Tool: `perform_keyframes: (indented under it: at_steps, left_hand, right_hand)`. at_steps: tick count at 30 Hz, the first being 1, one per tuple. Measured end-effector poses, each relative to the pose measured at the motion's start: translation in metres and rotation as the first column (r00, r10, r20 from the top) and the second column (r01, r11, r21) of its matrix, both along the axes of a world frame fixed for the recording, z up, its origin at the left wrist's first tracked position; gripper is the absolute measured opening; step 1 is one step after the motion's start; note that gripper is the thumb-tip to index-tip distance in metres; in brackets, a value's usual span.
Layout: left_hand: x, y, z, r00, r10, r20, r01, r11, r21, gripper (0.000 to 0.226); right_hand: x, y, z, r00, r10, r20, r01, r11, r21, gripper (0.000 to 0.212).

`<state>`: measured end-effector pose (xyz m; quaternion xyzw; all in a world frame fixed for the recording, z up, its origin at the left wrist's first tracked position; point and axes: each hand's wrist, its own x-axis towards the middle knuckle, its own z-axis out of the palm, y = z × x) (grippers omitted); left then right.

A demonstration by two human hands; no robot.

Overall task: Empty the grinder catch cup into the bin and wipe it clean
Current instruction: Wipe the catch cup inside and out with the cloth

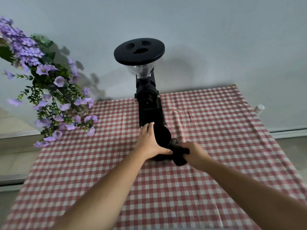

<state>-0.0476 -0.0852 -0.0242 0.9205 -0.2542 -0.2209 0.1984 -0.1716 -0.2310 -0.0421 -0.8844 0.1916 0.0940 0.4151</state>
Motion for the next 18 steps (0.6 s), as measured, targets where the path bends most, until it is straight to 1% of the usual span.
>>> perform_keyframes:
  at_steps: [1, 3, 4, 5, 6, 8, 9, 10, 12, 13, 14, 16, 17, 18]
  left_hand:
    - [0.005, 0.002, 0.002, 0.998, -0.051, -0.023, 0.051, 0.999, 0.002, 0.139]
    - [0.009, 0.005, 0.007, 0.991, -0.118, -0.057, 0.119, 0.993, 0.014, 0.141]
    - [0.007, 0.006, 0.008, 0.993, -0.108, -0.053, 0.108, 0.994, 0.009, 0.141]
    - [0.003, 0.005, 0.007, 0.997, -0.057, -0.045, 0.057, 0.998, -0.004, 0.141]
    - [-0.002, 0.004, 0.006, 0.999, 0.022, -0.038, -0.023, 1.0, -0.019, 0.142]
    - [-0.013, 0.002, 0.0, 0.986, 0.165, -0.036, -0.167, 0.985, -0.034, 0.141]
    - [-0.016, 0.003, -0.003, 0.983, 0.183, -0.033, -0.184, 0.982, -0.04, 0.138]
    - [-0.016, 0.005, -0.006, 0.986, 0.164, -0.032, -0.165, 0.985, -0.047, 0.136]
    - [-0.008, 0.01, -0.004, 0.995, 0.076, -0.062, -0.079, 0.995, -0.06, 0.133]
    - [-0.003, 0.013, -0.001, 0.995, 0.024, -0.093, -0.03, 0.998, -0.06, 0.132]
    - [0.001, 0.016, 0.003, 0.992, -0.029, -0.121, 0.023, 0.998, -0.057, 0.133]
    - [0.006, 0.019, 0.008, 0.985, -0.098, -0.145, 0.089, 0.994, -0.068, 0.13]
    - [0.007, 0.02, 0.008, 0.982, -0.11, -0.152, 0.096, 0.991, -0.095, 0.127]
    - [0.007, 0.022, 0.007, 0.981, -0.11, -0.157, 0.09, 0.987, -0.131, 0.123]
  right_hand:
    - [0.005, -0.007, 0.006, 1.0, -0.02, 0.014, 0.02, 1.0, 0.018, 0.032]
    - [0.017, -0.017, 0.024, 0.985, -0.142, 0.096, 0.131, 0.985, 0.112, 0.029]
    - [0.023, -0.018, 0.031, 0.965, -0.217, 0.144, 0.193, 0.967, 0.166, 0.028]
    - [0.027, -0.017, 0.033, 0.945, -0.273, 0.179, 0.237, 0.951, 0.197, 0.029]
    - [0.029, -0.011, 0.034, 0.936, -0.292, 0.196, 0.253, 0.946, 0.2, 0.031]
    - [0.024, 0.006, 0.018, 0.955, -0.225, 0.195, 0.202, 0.97, 0.135, 0.035]
    - [0.018, 0.012, 0.007, 0.972, -0.166, 0.169, 0.152, 0.984, 0.092, 0.036]
    - [0.009, 0.015, 0.0, 0.988, -0.105, 0.113, 0.1, 0.994, 0.048, 0.036]
    - [-0.003, 0.007, -0.003, 1.0, 0.03, -0.008, -0.03, 0.999, -0.045, 0.034]
    - [-0.006, 0.0, 0.002, 0.998, 0.061, -0.02, -0.062, 0.996, -0.061, 0.033]
    - [-0.005, -0.007, 0.011, 0.999, 0.05, 0.013, -0.049, 0.997, -0.067, 0.033]
    - [0.007, -0.016, 0.035, 0.986, -0.005, 0.167, 0.024, 0.993, -0.114, 0.039]
    - [0.017, -0.017, 0.047, 0.968, 0.013, 0.251, 0.025, 0.989, -0.146, 0.043]
    - [0.027, -0.014, 0.057, 0.949, 0.076, 0.307, -0.016, 0.981, -0.195, 0.045]
